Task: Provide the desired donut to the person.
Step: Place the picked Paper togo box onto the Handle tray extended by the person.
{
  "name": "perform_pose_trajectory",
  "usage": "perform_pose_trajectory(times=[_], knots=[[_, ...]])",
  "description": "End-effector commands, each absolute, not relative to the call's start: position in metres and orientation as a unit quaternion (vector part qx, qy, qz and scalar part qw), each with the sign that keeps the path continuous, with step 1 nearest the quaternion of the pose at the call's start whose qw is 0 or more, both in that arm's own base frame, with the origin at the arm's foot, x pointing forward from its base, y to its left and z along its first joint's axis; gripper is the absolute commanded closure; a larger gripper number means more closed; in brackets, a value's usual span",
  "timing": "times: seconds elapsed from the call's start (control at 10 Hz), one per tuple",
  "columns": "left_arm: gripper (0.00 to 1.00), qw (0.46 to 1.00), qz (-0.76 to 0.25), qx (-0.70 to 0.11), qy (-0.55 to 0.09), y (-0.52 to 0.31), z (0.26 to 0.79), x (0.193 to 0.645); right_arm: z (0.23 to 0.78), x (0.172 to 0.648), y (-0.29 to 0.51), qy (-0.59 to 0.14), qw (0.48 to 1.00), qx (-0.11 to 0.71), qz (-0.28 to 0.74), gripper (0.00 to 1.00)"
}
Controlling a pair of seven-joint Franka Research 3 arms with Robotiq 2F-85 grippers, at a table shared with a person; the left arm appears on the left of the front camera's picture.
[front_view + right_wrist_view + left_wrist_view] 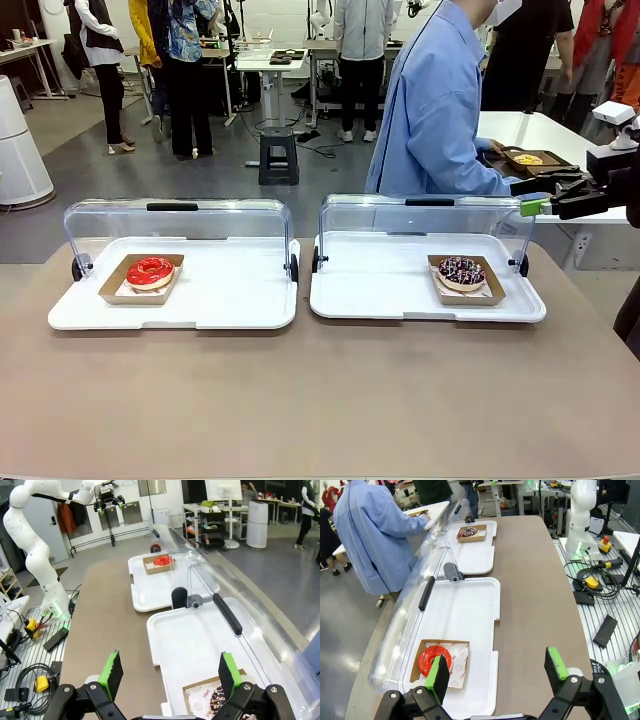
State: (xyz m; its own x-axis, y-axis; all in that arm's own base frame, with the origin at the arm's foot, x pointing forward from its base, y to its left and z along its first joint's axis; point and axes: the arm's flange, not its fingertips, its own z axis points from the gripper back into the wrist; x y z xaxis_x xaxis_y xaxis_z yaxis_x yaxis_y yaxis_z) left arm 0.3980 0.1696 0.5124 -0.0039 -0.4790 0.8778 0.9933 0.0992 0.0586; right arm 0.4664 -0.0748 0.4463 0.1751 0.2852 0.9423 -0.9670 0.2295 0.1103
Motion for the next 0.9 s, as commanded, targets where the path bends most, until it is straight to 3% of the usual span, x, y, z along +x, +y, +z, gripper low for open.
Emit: perform_pose_trajectory(times=[0.0,0.8], knots=[[0.0,0.622,-0.587,-0.326,-0.403,0.1691,0.5139,0.3974,0.4462,0.4678,-0.0727,-0.433,0.654,0.404,0.471,0.0],[0.0,0.622,-0.587,-0.326,-0.403,0.1691,0.5139,0.3974,0.4462,0.4678,-0.0727,-0.433,0.654,0.404,0.471,0.0]])
